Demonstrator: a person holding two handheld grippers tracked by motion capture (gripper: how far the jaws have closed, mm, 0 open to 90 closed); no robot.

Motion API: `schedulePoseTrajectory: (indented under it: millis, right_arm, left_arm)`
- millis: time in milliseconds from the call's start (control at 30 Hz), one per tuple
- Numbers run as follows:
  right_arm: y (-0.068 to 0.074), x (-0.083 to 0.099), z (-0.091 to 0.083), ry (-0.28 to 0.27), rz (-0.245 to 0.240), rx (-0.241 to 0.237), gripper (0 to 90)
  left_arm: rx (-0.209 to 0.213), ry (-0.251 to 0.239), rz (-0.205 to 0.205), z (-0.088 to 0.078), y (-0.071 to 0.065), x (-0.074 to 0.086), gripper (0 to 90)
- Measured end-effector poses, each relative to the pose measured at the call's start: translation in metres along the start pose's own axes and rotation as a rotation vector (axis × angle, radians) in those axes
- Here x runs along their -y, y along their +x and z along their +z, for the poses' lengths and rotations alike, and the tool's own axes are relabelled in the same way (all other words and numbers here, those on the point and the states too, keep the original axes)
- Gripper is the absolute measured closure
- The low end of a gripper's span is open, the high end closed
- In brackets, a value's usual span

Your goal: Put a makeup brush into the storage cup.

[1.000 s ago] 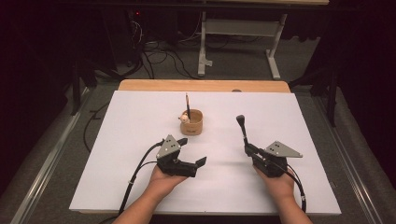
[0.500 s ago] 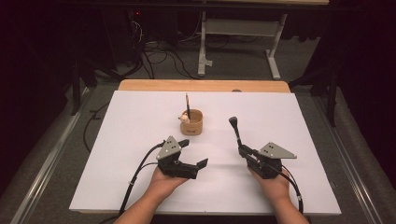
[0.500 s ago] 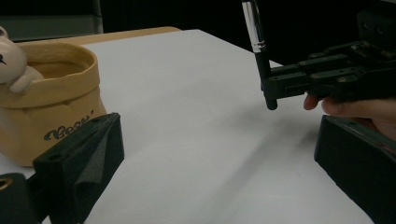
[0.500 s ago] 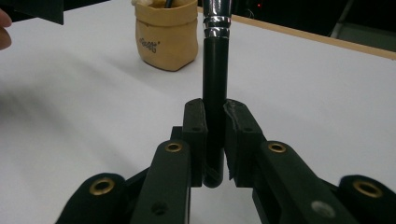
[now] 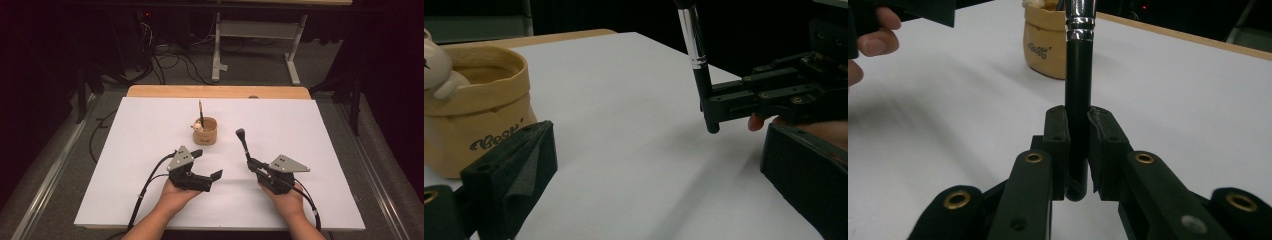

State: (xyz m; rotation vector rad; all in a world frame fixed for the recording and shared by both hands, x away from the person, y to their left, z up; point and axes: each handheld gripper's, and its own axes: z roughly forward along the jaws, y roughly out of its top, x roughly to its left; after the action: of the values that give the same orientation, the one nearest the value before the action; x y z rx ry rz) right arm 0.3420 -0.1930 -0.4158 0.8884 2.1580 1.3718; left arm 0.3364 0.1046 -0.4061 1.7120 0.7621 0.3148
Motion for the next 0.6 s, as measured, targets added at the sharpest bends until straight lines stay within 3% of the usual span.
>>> schedulePoseTrajectory:
  millis: [600]
  right_arm:
    - [0.020,-0.003,0.008,-0.001,-0.039,-0.057,81.8]
  left_arm:
    - [0.012,-0.003,-0.008,0.001,-0.001,0.000,3.0]
